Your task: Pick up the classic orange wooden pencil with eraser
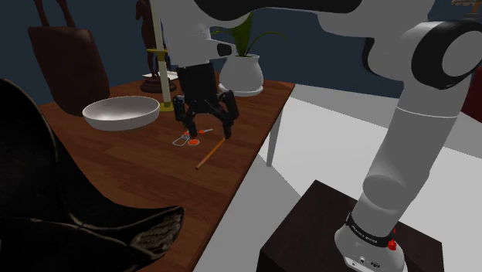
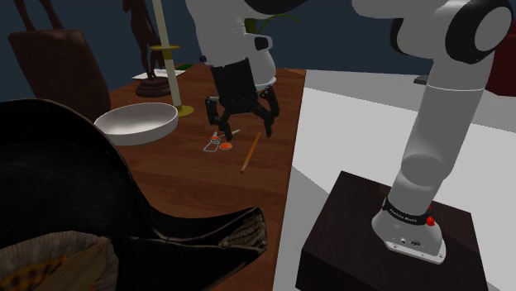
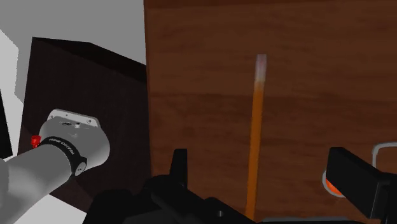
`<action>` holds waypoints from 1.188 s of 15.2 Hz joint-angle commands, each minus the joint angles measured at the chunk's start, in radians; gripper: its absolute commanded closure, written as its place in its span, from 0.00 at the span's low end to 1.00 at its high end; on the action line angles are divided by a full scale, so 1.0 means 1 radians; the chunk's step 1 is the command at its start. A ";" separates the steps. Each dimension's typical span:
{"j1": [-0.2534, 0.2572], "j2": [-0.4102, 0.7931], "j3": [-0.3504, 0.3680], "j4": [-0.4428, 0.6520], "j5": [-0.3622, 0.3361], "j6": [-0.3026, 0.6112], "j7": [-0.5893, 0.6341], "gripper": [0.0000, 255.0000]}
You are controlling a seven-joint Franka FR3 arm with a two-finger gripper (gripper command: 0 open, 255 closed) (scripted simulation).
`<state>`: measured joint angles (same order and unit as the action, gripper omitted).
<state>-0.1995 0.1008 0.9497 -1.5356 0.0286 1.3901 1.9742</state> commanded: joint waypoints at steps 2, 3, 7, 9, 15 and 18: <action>0.002 0.005 -0.001 -0.033 -0.004 0.036 0.015 0.00; 0.000 0.001 -0.002 -0.049 -0.001 0.050 0.012 0.00; -0.005 -0.008 -0.003 -0.091 0.005 0.086 0.004 0.00; -0.003 -0.004 -0.003 -0.087 0.002 0.084 0.006 1.00; -0.003 -0.005 -0.003 -0.088 0.003 0.085 0.006 1.00; -0.003 -0.005 -0.003 -0.075 0.003 0.073 0.007 1.00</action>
<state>-0.2027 0.0964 0.9467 -1.6172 0.0307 1.4704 1.9805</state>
